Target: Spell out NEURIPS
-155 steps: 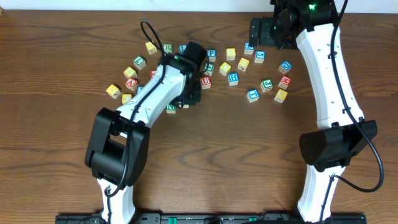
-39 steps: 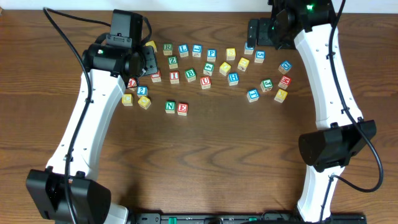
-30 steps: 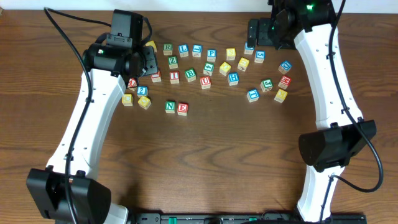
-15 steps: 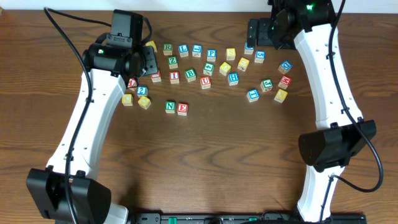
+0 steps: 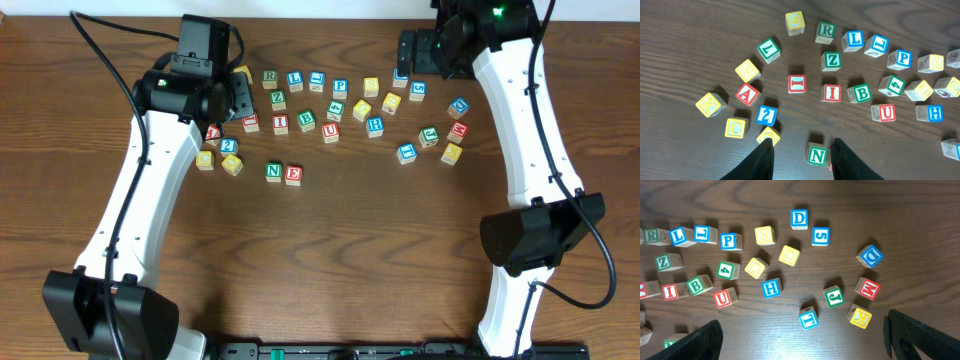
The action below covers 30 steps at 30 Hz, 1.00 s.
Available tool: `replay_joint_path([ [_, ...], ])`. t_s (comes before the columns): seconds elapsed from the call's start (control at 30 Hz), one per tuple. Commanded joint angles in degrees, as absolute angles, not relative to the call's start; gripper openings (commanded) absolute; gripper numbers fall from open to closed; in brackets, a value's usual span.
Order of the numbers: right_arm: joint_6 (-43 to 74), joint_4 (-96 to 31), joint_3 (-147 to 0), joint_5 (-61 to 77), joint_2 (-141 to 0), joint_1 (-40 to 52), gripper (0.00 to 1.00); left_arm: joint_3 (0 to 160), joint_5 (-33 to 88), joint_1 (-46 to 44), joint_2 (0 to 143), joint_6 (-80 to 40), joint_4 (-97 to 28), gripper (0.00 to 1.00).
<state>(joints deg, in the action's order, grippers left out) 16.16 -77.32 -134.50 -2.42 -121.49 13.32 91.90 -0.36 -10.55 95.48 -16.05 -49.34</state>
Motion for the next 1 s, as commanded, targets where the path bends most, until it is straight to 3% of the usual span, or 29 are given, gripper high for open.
replay_joint_path([
  [0.0, 16.71, -77.41, -134.45, -3.09, -121.91, 13.58, 0.99, 92.09, -1.08, -10.31, 96.25, -15.33, -48.69, 0.37],
  [0.97, 16.71, -77.41, -134.45, -3.09, -121.91, 13.58, 0.99, 92.12, -1.06, -10.48, 102.72, -16.56, -41.63, 0.43],
])
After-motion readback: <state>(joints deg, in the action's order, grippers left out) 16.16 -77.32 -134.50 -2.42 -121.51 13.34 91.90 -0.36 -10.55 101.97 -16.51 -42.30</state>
